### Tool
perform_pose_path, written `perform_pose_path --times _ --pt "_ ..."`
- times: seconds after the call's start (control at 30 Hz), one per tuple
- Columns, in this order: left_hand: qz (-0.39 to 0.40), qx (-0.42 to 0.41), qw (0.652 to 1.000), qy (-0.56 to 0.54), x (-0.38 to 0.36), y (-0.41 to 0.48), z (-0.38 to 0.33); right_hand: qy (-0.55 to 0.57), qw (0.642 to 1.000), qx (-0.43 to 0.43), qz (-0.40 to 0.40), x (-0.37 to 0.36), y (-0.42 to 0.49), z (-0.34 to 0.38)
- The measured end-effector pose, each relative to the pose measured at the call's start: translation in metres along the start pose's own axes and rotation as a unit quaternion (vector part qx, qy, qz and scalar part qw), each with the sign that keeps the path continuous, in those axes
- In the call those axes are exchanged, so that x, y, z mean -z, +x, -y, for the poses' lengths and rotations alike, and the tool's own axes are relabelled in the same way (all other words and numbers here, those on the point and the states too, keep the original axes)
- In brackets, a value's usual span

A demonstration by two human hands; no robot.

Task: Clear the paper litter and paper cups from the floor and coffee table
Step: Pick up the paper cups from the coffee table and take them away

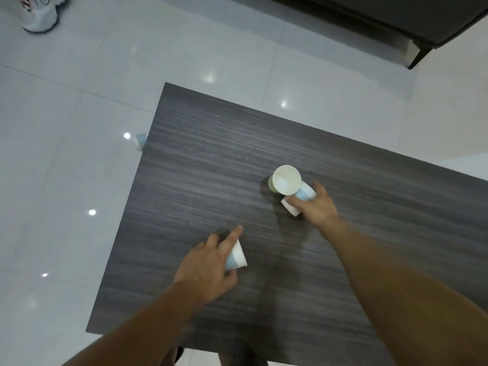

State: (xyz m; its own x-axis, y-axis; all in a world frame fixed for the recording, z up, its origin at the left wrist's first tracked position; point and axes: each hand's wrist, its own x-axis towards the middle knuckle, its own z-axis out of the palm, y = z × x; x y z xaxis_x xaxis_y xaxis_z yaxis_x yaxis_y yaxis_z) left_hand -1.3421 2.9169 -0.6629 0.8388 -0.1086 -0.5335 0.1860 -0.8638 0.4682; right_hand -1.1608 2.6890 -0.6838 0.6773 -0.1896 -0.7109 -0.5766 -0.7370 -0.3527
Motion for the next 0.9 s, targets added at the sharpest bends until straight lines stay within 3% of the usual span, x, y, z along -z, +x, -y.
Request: perform_pose_path --times 0.17,0.43,0.6,0.9 --pt "-0.04 0.011 0.999 0.028 -0.004 -0.004 -0.006 -0.047 0.998 0.005 -0.05 -0.022 -0.013 -0.007" --pt "-0.067 -0.027 0.997 0.039 0.034 -0.048 -0.041 -0.08 0.995 0.058 -0.014 -0.017 -0.148 -0.064" --pt "-0.058 -0.068 0.995 -0.043 0.057 -0.116 -0.064 -0.043 0.991 0.089 -0.087 -0.002 -0.255 -0.091" --pt "-0.026 -0.193 0.978 0.073 0.063 -0.228 -0.154 0.011 0.975 0.097 -0.201 0.028 -0.435 -0.165"
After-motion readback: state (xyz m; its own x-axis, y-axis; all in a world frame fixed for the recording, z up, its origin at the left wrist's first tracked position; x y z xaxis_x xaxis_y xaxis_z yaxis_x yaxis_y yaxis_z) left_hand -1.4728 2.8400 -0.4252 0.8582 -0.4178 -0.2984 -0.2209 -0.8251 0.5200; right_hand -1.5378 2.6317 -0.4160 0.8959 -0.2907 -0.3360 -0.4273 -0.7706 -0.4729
